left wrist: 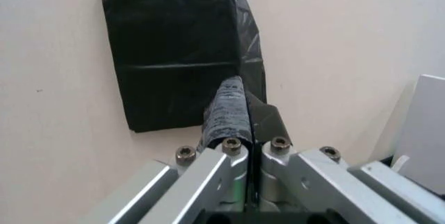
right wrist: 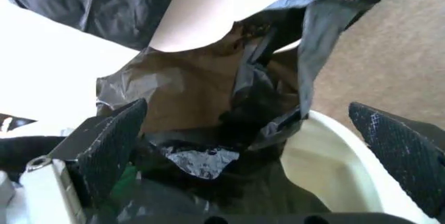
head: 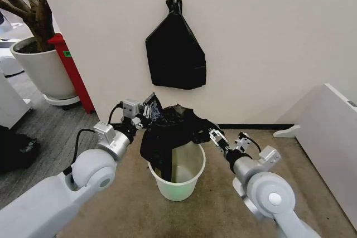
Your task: Place the garbage bag over the trash bin.
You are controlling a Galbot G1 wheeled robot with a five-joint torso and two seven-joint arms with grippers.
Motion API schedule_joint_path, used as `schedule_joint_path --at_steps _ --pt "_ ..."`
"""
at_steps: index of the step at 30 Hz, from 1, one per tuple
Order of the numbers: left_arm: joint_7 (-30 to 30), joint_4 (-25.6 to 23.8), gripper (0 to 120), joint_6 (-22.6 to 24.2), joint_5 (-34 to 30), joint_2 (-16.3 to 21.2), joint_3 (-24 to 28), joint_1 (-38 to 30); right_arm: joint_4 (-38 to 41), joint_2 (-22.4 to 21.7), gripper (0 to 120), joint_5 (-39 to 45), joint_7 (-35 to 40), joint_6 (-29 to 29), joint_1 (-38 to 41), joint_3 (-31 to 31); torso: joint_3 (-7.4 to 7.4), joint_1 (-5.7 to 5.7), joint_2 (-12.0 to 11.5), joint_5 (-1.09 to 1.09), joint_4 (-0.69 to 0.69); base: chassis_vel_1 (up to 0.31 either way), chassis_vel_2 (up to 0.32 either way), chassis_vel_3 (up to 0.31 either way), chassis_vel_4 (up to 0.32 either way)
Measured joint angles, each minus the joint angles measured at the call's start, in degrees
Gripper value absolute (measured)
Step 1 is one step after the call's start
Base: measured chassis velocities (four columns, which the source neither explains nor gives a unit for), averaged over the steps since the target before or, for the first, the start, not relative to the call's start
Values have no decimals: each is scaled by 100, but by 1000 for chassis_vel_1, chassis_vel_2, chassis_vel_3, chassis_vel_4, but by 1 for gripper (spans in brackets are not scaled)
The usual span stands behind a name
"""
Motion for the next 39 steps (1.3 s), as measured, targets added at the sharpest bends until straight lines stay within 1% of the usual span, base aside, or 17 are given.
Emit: schedule_joint_path --at_steps 3,7,13,19,20,21,25,26,27,29,30,32,34,35,36,39 --pt "0 -38 0 -2 -7 21 -17 9 -345 155 100 -184 -210 8 162 -27 0 0 0 0 1 0 0 0 0" --pt "-2 -80 0 -3 -9 37 -46 51 -682 250 100 -363 -403 18 315 -37 0 0 0 1 0 0 0 0 0" --pt "-4 -158 0 -1 -12 110 -205 181 -1095 339 100 -465 -602 45 616 -68 0 0 0 1 0 0 0 0 0" --pt "-4 -173 0 2 -18 147 -291 239 -1326 475 100 -521 -679 60 839 -136 0 0 0 1 1 0 0 0 0" --pt "-4 -174 0 2 -21 152 -300 239 -1330 489 94 -522 -684 60 854 -147 0 0 0 1 1 0 0 0 0" --pt "-4 -174 0 2 -21 152 -300 239 -1330 489 94 -522 -684 60 854 -147 0 0 0 1 1 0 0 0 0" --pt "-3 -163 0 3 -23 127 -302 234 -1296 452 80 -519 -721 60 819 -158 0 0 0 1 0 0 0 0 0" --pt "-4 -161 0 4 -23 122 -302 234 -1291 444 80 -519 -723 60 813 -158 0 0 0 1 0 0 0 0 0" --pt "-3 -158 0 4 -23 115 -302 235 -1276 427 75 -519 -726 60 804 -158 0 0 0 1 0 0 0 0 0" --pt "-3 -157 0 4 -23 114 -302 236 -1276 427 75 -519 -726 60 804 -158 0 0 0 1 0 0 0 0 0" --pt "-3 -152 0 5 -22 101 -302 243 -1250 391 64 -516 -735 60 791 -158 0 0 0 1 0 0 0 0 0" --pt "-3 -147 0 6 -17 82 -295 250 -1217 349 53 -502 -743 60 783 -156 0 0 0 1 0 0 0 0 0" --pt "-2 -148 0 7 -14 78 -287 252 -1202 314 45 -497 -765 60 783 -154 0 0 0 1 0 0 0 0 0" --pt "-2 -148 0 7 -14 78 -287 252 -1202 314 45 -497 -765 60 783 -154 0 0 0 1 0 0 0 0 0" --pt "-2 -150 0 8 -14 78 -285 251 -1201 305 41 -497 -775 60 785 -155 0 0 0 2 0 0 0 0 0" --pt "-1 -178 0 8 -14 111 -293 268 -1200 298 28 -505 -811 63 802 -167 0 0 0 2 0 0 0 0 0"
